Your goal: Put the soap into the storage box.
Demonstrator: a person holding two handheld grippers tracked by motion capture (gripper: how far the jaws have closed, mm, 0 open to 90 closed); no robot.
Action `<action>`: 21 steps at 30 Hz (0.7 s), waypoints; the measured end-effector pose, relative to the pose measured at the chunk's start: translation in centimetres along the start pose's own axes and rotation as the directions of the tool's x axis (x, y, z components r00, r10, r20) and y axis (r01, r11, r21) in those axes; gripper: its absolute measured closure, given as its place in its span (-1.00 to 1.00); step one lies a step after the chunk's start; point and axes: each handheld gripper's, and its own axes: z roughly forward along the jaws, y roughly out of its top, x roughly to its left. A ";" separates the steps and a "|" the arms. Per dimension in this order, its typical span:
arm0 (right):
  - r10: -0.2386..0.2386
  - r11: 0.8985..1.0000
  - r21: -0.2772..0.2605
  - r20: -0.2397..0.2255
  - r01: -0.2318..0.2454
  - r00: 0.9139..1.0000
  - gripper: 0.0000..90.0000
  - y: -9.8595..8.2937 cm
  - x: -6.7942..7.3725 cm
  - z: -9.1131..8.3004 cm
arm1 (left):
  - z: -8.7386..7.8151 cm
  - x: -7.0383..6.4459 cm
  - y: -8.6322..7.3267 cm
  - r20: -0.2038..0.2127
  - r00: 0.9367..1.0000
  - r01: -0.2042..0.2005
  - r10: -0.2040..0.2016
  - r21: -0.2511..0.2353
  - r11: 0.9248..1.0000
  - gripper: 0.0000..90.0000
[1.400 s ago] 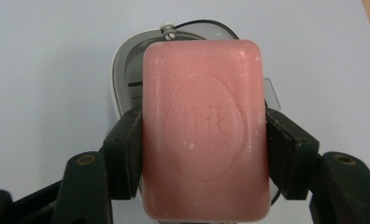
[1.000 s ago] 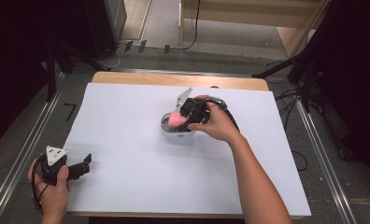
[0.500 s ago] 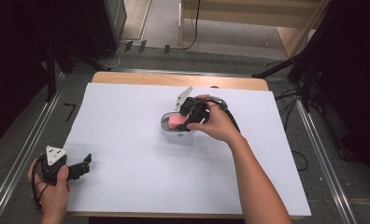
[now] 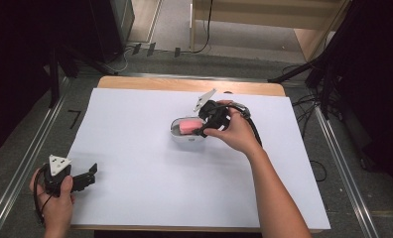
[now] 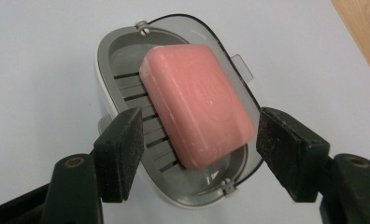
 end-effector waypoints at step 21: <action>0.138 0.989 -0.055 0.007 -0.137 0.990 -0.47 -3.6 -0.3 -1.7 | 0.0 0.0 0.0 -0.003 1.000 -0.003 0.003 0.003 1.000 -0.85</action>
